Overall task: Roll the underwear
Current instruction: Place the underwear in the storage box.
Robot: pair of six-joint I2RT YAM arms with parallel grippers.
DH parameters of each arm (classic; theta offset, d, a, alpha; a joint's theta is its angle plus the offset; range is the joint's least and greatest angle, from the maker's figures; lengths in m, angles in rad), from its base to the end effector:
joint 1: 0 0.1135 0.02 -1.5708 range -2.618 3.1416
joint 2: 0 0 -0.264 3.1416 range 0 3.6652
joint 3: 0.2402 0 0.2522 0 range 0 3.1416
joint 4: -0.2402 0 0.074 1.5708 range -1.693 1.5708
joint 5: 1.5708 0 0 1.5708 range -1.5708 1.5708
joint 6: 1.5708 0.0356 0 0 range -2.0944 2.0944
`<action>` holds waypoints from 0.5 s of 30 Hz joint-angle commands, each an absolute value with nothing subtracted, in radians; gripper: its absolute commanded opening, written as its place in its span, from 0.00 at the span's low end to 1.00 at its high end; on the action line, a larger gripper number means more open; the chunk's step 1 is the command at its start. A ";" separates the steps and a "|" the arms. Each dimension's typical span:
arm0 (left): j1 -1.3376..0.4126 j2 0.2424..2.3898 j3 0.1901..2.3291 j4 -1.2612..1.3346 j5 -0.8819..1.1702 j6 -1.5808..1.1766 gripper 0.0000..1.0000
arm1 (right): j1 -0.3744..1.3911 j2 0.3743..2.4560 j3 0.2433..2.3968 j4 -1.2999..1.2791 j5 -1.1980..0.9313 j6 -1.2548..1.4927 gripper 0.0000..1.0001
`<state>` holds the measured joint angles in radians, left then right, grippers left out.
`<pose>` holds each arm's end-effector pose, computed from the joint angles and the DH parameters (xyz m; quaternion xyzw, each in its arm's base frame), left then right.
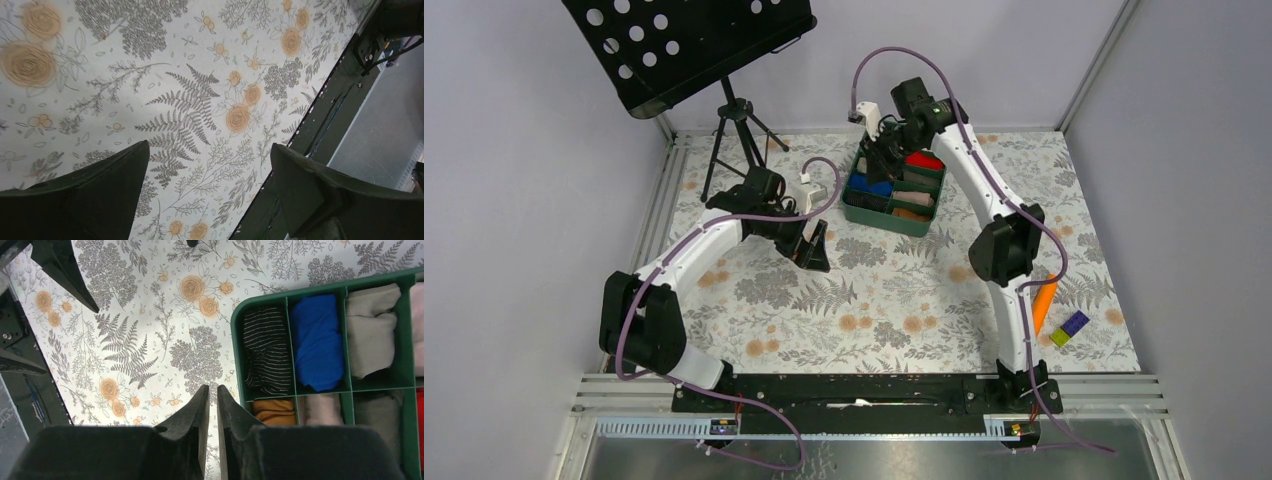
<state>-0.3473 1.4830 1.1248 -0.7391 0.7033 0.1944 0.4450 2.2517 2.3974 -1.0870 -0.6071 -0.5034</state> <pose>0.2681 -0.1215 0.2568 0.3220 0.8577 -0.3507 0.1940 0.4251 0.2252 0.3301 -0.4967 0.7650 0.2755 0.3036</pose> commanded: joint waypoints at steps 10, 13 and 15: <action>-0.337 1.459 1.190 -0.762 0.660 0.244 0.99 | 0.462 2.493 2.494 -1.074 -0.659 -0.469 0.17; -0.337 1.457 1.187 -0.762 0.651 0.250 0.99 | 0.482 2.541 2.490 -1.075 -0.629 -0.467 0.17; -0.337 1.461 1.191 -0.756 0.648 0.247 0.99 | 0.487 2.566 2.495 -1.075 -0.599 -0.458 0.17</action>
<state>-0.3431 1.4876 1.1595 -0.7662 0.6647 0.2218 0.4549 2.5408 2.4542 -1.0557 -0.6132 -0.4797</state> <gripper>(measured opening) 0.989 0.175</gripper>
